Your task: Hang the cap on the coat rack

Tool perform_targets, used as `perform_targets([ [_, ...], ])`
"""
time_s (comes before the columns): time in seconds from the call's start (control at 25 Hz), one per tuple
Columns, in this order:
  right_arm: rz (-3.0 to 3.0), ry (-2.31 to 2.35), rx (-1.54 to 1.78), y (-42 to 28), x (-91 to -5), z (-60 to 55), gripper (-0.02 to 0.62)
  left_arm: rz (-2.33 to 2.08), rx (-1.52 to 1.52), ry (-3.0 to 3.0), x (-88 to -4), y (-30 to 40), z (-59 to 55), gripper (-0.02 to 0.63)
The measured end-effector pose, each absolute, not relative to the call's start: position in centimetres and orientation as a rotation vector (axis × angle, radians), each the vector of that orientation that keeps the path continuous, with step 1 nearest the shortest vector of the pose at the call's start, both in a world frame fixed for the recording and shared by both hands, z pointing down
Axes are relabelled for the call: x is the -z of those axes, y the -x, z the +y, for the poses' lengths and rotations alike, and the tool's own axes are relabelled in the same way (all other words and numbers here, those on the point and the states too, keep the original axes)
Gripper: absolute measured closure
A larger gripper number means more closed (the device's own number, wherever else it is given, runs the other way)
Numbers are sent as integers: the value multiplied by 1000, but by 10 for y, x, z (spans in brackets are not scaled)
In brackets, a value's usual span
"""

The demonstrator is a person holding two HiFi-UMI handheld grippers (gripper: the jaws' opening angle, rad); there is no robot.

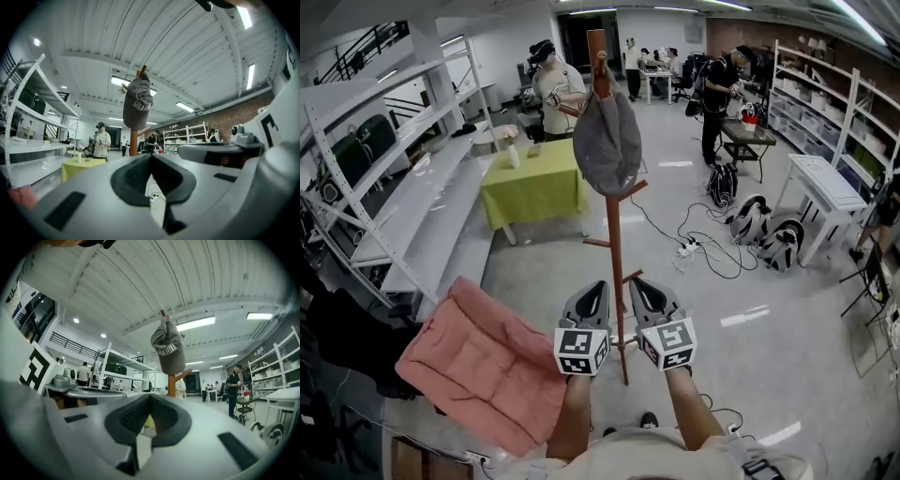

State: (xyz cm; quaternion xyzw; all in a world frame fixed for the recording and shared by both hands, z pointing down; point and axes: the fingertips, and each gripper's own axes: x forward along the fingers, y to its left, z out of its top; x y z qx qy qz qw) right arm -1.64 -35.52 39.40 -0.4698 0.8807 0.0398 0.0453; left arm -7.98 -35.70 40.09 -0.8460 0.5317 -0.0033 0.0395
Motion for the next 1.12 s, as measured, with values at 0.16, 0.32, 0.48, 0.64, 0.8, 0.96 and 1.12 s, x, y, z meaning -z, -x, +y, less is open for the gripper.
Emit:
perform_targets([
  [0.16,2695,1428,-58,18,-407,-360,591,1649,11,2601,-406,83,-358,600],
  [0.32,2704,1422,22,20,-427,-361,591,1655,10,2606,-415,83,-358,600],
  [0.48,2700,1416,16,19,-426,-361,591,1647,0,2601,-414,81,-357,600],
  [0.64,2708,1425,20,19,-423,-361,591,1652,-10,2599,-411,82,-356,600],
  [0.8,2716,1431,36,23,-425,-359,592,1662,1,2601,-413,86,-355,600],
  [0.96,2712,1432,31,22,-424,-360,592,1657,0,2600,-413,85,-356,600],
  [1.12,2701,1427,44,21,-419,-361,592,1659,8,2593,-411,86,-358,600],
])
